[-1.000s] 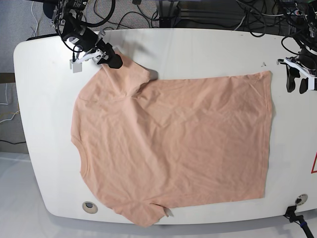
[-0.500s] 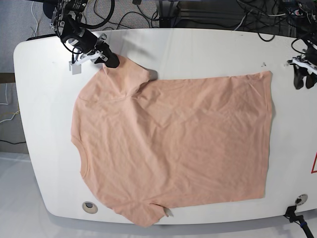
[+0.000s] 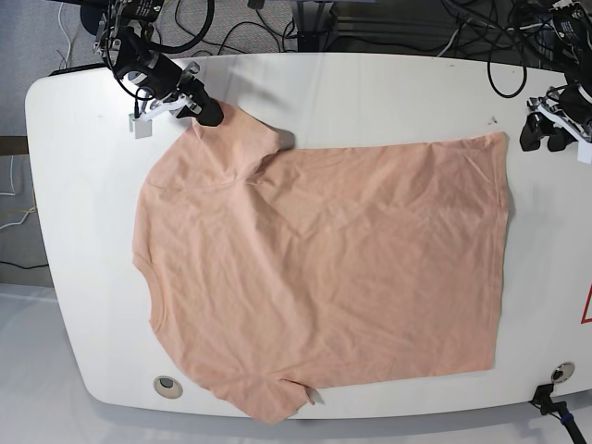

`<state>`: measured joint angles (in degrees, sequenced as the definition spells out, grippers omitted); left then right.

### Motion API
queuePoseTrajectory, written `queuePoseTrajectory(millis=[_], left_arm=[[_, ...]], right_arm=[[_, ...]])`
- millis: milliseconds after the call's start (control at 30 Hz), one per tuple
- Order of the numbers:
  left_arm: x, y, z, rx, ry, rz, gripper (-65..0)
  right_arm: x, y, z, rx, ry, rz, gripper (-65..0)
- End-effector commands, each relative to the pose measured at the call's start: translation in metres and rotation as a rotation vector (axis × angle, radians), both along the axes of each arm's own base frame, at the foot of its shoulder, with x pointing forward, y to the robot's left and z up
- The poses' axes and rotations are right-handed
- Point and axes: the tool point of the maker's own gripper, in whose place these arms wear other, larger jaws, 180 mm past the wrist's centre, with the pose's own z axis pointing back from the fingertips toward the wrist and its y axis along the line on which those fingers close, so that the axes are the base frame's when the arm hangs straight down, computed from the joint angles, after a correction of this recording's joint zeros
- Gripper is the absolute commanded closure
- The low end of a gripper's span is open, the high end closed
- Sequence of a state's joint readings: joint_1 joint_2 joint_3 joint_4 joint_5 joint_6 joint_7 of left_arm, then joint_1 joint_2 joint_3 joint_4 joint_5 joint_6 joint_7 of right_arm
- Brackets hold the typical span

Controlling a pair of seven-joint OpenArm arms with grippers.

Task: Fold the T-shirt properly
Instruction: 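Lower the left gripper and pinch the opposite shoulder corner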

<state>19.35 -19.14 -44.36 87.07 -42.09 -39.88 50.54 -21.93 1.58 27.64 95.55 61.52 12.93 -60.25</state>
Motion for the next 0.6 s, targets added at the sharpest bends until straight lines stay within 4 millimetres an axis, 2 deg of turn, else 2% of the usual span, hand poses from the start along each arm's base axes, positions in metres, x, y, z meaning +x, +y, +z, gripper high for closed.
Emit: queuePoseTrajectory(millis=[0, 100, 233, 367, 433, 567], left_arm=[[-0.002, 0.001, -0.004, -0.026, -0.008, 0.019, -43.0], [-0.006, -0.011, -0.021, -0.069, 0.032, 0.007, -42.7], [-0.009, -0.027, -0.034, -0.116, 0.047, 0.006, -42.7], [-0.010, -0.036, -0.038, -0.142, 0.046, 0.012, -42.7], [-0.001, -0.039, -0.036, -0.150, 0.025, 0.012, -42.7], [0.003, -0.044, -0.037, -0.170, 0.014, 0.019, -42.7]], right_arm=[[0.005, -0.002, 0.008, 0.001, -0.032, -0.001, 0.0], [0.005, -0.002, 0.008, 0.001, -0.032, -0.001, 0.0], [0.005, -0.002, 0.008, 0.001, -0.032, -0.001, 0.0], [0.005, -0.002, 0.008, 0.001, -0.032, -0.001, 0.0], [0.005, -0.002, 0.008, 0.001, -0.032, -0.001, 0.0], [0.005, -0.002, 0.008, 0.001, -0.032, -0.001, 0.0]])
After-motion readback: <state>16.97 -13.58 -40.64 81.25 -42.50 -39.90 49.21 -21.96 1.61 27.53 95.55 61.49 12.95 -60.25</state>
